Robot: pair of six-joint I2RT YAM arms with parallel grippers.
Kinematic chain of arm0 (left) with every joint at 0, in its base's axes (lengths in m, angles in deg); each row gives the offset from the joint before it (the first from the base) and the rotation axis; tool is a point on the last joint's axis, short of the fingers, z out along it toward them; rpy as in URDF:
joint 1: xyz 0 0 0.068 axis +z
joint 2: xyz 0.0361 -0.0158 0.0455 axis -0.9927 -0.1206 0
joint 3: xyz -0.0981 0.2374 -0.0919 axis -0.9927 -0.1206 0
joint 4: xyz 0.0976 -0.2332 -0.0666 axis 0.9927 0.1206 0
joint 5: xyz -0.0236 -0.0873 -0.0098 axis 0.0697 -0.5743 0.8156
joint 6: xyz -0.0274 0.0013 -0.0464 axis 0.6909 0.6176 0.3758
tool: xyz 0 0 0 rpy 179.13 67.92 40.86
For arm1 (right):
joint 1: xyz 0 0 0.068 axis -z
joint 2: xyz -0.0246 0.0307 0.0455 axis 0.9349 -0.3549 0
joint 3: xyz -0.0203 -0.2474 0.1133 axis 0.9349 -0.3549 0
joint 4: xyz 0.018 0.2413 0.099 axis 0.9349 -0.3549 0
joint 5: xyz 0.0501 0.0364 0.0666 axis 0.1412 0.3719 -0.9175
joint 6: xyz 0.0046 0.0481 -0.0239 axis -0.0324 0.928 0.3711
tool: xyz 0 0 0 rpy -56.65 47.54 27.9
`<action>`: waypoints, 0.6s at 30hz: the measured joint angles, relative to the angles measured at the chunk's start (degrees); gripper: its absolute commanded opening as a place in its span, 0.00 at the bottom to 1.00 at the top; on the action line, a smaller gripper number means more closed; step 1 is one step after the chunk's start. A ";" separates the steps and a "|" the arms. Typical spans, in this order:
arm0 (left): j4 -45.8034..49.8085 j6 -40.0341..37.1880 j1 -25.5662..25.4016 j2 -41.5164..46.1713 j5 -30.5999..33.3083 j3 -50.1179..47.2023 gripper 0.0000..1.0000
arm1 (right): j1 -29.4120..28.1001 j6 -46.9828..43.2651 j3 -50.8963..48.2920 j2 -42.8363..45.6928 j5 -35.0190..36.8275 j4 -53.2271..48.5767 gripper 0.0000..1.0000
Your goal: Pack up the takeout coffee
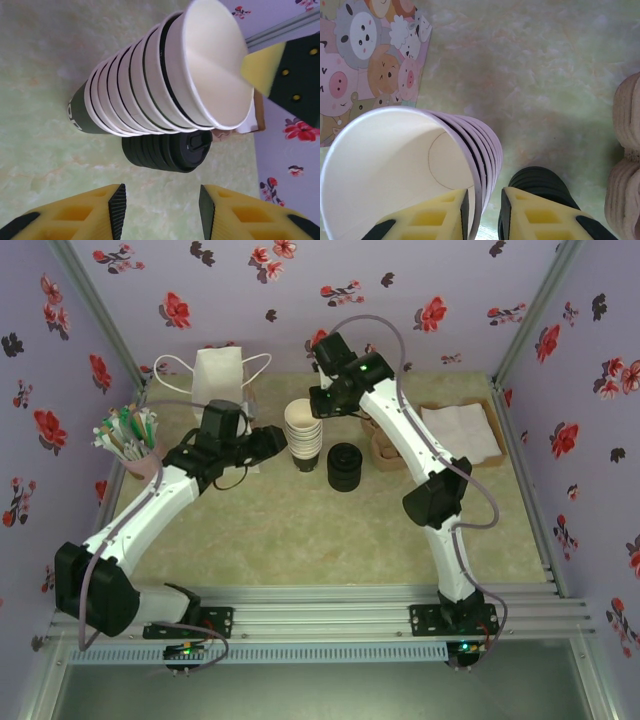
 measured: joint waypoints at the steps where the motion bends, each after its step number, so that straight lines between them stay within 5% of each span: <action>1: -0.26 0.31 0.22 0.00 -0.44 0.00 0.44 | 0.00 0.00 0.00 -0.07 0.00 -0.02 0.25; 18: -3.45 3.02 1.95 -1.25 -3.32 -0.57 0.38 | 0.00 0.00 0.55 -0.09 -0.04 -0.42 0.10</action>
